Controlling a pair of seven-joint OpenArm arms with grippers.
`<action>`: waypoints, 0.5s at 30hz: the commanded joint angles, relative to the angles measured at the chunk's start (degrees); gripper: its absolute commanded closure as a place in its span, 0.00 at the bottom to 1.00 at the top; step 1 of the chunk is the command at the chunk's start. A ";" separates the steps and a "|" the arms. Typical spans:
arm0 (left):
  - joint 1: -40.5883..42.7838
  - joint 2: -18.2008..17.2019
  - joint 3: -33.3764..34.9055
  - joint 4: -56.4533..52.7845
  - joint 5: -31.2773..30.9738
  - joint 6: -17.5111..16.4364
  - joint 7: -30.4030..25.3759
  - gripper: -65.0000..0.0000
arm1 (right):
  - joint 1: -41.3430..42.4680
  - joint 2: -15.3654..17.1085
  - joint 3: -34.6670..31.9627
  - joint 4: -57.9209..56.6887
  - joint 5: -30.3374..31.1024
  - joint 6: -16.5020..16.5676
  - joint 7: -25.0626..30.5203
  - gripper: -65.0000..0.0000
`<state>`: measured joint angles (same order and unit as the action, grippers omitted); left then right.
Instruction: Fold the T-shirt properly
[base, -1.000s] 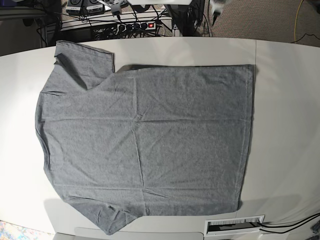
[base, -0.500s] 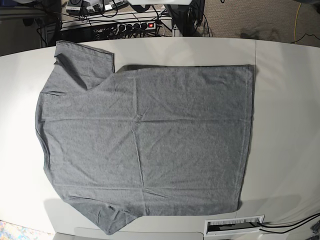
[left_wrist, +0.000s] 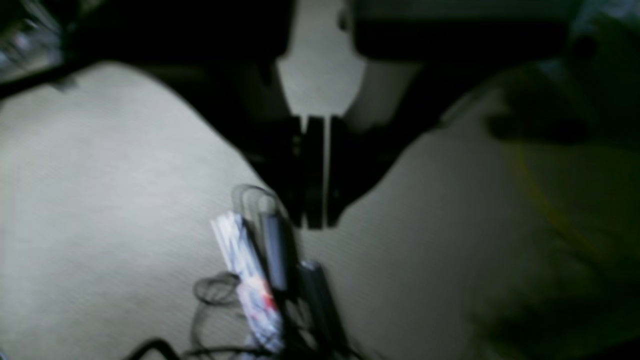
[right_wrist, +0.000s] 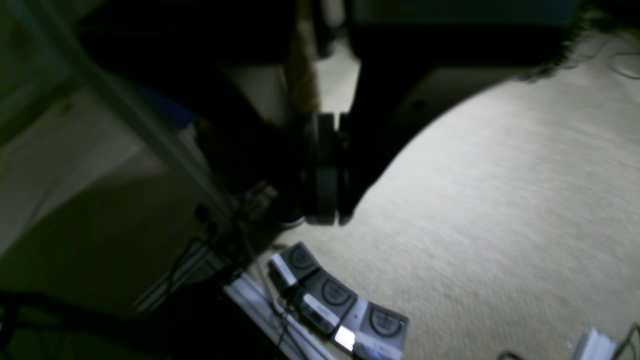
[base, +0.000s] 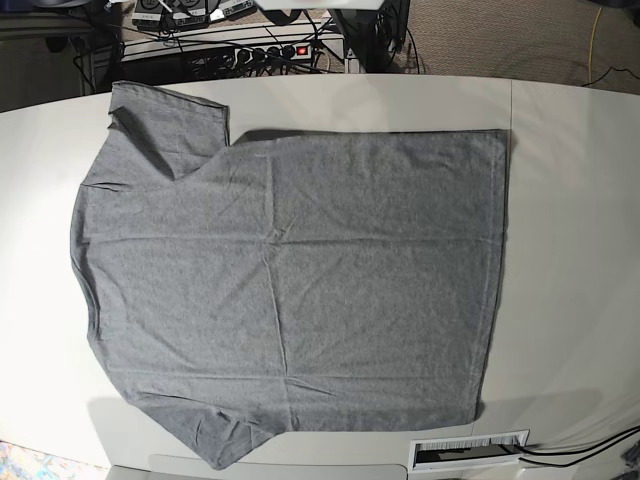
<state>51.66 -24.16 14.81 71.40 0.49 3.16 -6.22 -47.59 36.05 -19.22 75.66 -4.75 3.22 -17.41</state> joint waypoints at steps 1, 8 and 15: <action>2.82 -0.76 0.00 1.70 1.57 1.14 -1.51 1.00 | -1.33 1.49 0.20 1.57 -0.92 -0.11 -0.46 1.00; 9.33 -1.70 0.02 10.38 12.02 7.69 -2.01 1.00 | -4.04 3.41 0.20 8.57 -7.17 -4.85 -4.00 1.00; 14.71 -1.79 0.02 18.21 20.55 13.44 -1.97 1.00 | -8.98 5.75 0.20 15.56 -15.85 -10.45 -5.33 1.00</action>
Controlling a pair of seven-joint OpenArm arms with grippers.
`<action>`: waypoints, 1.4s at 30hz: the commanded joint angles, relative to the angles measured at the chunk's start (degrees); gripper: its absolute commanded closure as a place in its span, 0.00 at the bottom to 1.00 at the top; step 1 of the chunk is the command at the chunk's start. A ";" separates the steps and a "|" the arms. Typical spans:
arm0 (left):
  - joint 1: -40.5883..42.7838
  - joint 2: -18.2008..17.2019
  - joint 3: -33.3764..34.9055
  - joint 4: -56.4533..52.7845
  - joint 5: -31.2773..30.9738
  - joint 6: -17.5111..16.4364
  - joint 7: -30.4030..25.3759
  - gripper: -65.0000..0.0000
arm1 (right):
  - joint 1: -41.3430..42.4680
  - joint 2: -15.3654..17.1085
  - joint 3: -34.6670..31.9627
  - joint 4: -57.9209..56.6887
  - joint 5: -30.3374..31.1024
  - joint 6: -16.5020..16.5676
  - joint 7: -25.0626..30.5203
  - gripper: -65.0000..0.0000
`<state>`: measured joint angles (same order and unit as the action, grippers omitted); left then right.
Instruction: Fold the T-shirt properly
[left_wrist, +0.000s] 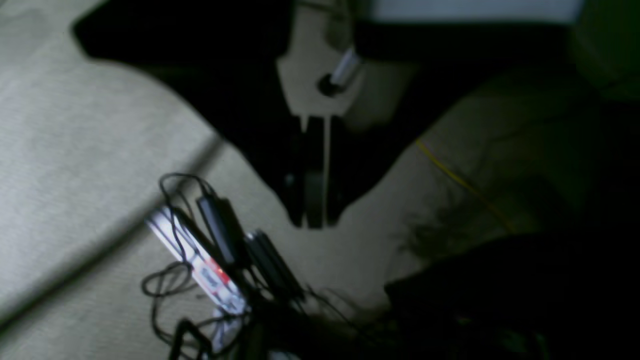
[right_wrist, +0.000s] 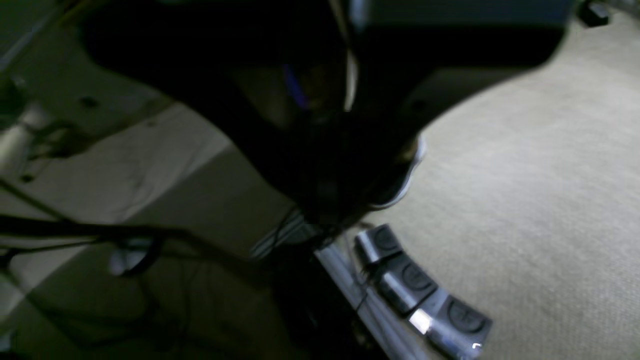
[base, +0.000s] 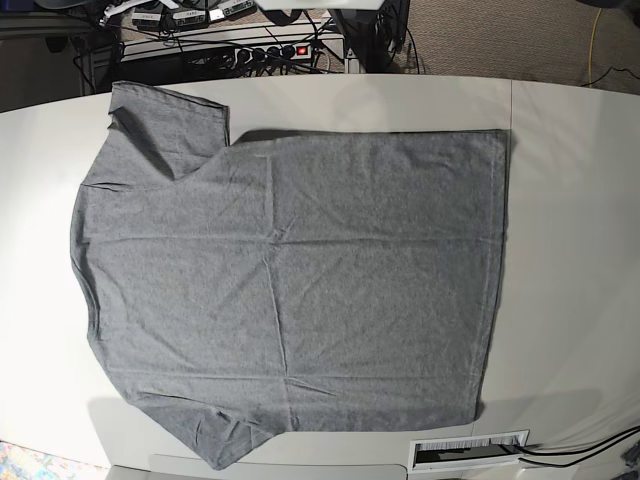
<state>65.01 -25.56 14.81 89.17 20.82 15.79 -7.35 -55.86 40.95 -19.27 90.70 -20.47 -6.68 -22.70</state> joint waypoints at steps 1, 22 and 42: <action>2.12 -0.39 0.02 1.64 1.11 2.01 -0.85 1.00 | -1.60 1.29 0.24 1.70 -1.18 -1.46 -0.28 1.00; 9.99 -10.36 0.07 24.81 23.96 17.84 6.05 1.00 | -16.09 7.96 0.24 22.21 -38.49 -22.86 -18.03 1.00; -5.35 -15.56 0.07 31.39 26.36 17.25 12.07 1.00 | -8.00 7.91 0.24 30.29 -52.00 -25.22 -23.80 1.00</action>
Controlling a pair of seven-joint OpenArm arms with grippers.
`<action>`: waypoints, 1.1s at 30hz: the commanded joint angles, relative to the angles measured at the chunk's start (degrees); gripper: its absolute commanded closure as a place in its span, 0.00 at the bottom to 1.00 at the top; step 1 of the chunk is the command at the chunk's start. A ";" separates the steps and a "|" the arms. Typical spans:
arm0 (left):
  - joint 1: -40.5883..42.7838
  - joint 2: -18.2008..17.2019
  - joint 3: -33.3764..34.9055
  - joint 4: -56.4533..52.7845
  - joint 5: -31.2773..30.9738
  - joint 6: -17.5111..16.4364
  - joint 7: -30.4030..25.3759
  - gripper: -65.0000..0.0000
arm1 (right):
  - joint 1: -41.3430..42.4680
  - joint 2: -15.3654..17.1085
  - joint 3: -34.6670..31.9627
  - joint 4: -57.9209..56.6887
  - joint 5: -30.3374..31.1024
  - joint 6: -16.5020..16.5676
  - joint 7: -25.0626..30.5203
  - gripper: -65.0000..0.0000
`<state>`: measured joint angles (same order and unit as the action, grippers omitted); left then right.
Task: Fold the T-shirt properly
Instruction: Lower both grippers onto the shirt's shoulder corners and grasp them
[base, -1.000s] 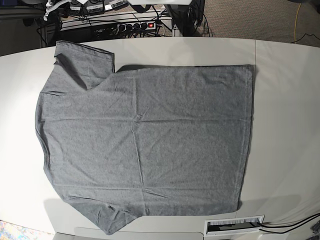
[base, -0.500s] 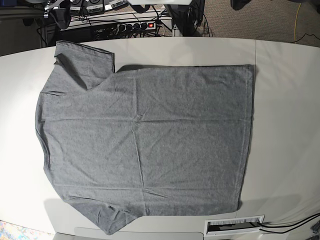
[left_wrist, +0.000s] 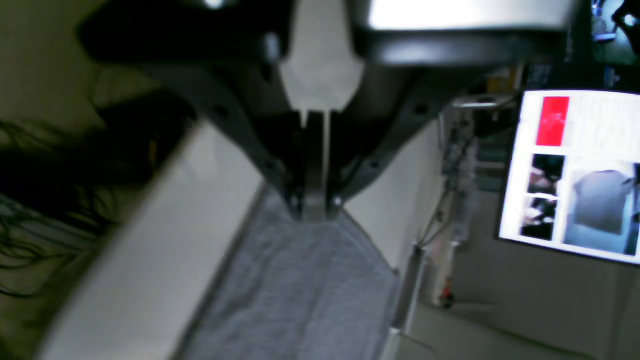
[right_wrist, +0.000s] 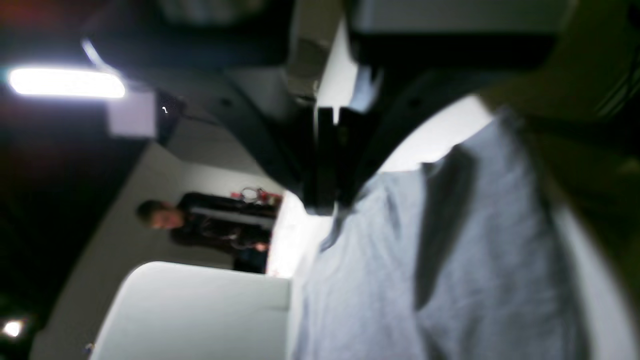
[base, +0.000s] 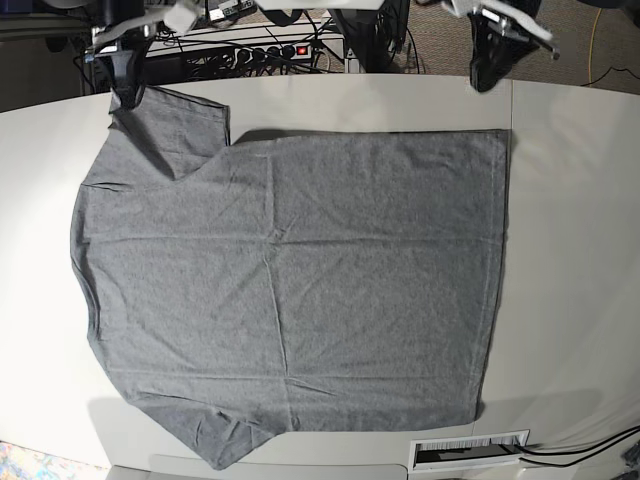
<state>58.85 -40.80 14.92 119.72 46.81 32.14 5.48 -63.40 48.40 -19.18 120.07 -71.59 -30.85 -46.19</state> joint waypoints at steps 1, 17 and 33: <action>-0.04 -0.35 -0.04 0.81 -0.42 0.76 -0.76 1.00 | 0.35 0.44 0.15 1.03 -0.85 -0.85 -0.83 1.00; -14.05 -0.68 -0.04 -8.09 -11.08 -21.59 -0.33 0.90 | 3.74 -0.02 0.15 1.01 15.54 14.58 6.34 1.00; -16.96 -3.19 -0.04 -10.86 -14.56 -24.28 -0.33 0.71 | 6.38 -0.04 0.15 1.01 10.75 17.03 1.25 1.00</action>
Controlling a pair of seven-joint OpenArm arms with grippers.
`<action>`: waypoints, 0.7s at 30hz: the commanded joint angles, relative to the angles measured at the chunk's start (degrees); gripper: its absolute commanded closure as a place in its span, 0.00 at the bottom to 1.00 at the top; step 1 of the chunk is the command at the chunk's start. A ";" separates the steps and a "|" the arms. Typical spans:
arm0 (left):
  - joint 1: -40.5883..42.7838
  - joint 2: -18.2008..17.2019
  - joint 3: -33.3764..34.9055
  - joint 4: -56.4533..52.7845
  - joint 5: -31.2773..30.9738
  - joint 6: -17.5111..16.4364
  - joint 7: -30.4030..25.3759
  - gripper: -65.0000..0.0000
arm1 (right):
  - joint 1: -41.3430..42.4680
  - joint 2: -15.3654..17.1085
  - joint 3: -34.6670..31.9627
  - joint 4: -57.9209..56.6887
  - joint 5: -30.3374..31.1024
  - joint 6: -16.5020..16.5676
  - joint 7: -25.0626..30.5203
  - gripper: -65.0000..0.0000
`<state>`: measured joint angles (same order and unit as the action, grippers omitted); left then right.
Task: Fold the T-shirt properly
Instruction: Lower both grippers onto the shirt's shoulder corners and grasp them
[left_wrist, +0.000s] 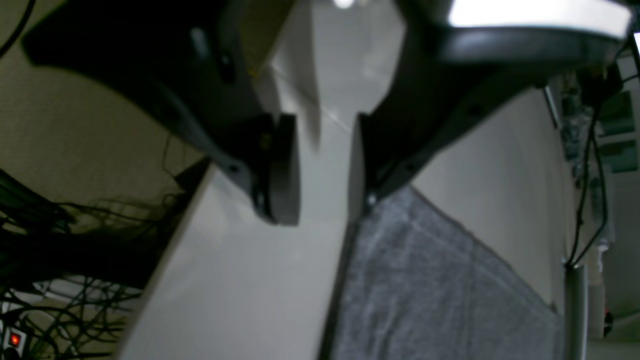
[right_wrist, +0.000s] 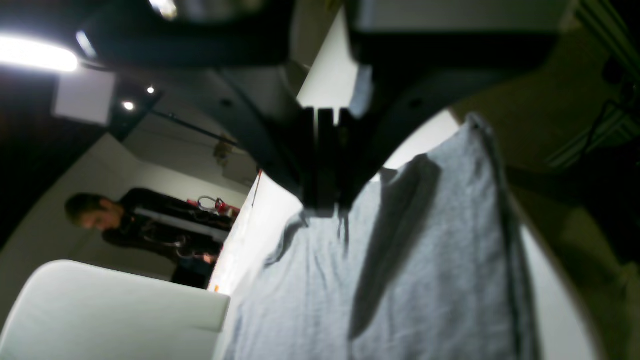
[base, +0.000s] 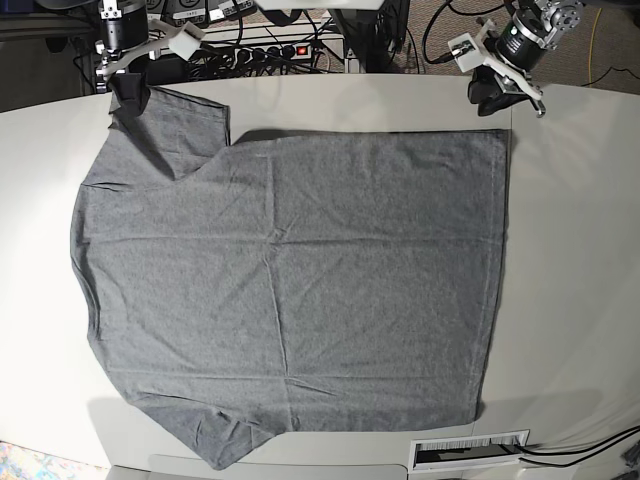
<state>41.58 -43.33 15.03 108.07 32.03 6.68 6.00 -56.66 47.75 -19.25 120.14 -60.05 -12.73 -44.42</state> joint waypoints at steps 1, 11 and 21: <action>0.31 -0.66 -0.15 0.79 0.22 1.64 -0.83 0.71 | -0.39 0.59 0.20 0.94 -0.42 0.33 -0.74 1.00; -0.74 -1.22 -0.15 0.74 -1.66 3.76 -0.50 0.71 | -0.31 0.48 0.22 0.94 13.33 6.60 3.04 0.95; -5.81 -3.54 -0.15 0.70 -2.93 -8.94 3.96 0.63 | -0.31 0.46 0.22 0.94 11.52 6.51 0.90 0.91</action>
<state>35.42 -45.89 15.03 108.25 29.26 -2.04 9.45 -56.64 47.62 -19.29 120.14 -47.55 -5.48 -43.46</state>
